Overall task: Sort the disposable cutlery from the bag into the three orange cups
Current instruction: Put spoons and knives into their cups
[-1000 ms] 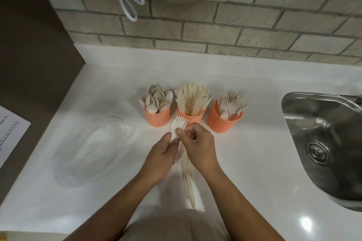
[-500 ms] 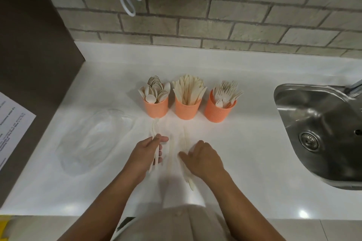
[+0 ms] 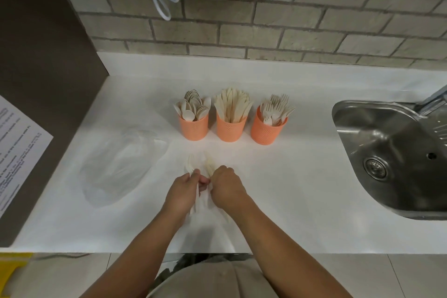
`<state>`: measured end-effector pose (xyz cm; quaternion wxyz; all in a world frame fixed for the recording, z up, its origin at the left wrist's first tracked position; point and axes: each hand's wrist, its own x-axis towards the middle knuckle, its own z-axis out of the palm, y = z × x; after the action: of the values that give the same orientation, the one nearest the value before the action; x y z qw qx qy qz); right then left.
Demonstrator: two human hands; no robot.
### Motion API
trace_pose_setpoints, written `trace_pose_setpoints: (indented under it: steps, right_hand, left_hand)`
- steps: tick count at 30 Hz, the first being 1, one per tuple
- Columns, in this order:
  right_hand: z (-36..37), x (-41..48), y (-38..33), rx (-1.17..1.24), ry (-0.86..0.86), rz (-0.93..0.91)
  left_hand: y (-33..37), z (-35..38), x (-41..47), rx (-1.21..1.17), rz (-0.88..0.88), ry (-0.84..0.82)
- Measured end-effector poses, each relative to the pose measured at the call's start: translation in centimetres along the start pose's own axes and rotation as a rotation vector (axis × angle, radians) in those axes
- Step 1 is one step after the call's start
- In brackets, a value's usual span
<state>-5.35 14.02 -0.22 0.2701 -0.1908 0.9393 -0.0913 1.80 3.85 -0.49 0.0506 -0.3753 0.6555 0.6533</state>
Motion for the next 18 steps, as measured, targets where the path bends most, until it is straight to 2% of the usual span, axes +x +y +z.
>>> trace_pose_setpoints:
  steps: [3, 8, 12, 15, 18]
  right_hand:
    - [0.2, -0.3, -0.3, -0.123, 0.013, -0.05]
    - [0.8, -0.2, -1.0, -0.175, 0.025, -0.017]
    - [2.1, -0.6, -1.7, -0.096, 0.14, 0.131]
    - [2.5, -0.7, -1.5, -0.116, 0.205, 0.128]
    - [2.3, -0.7, -0.9, -0.137, 0.176, 0.081]
  left_hand:
    - [-0.1, -0.5, -0.1, -0.144, -0.027, 0.008]
    - [-0.5, -1.3, -0.3, -0.286, -0.064, -0.023]
    - [-1.2, -1.6, -0.4, -0.33, -0.108, -0.011]
    - [-1.5, -1.5, -0.5, -0.335, -0.109, -0.007]
    - [-1.6, -1.4, -0.6, -0.331, -0.11, 0.009]
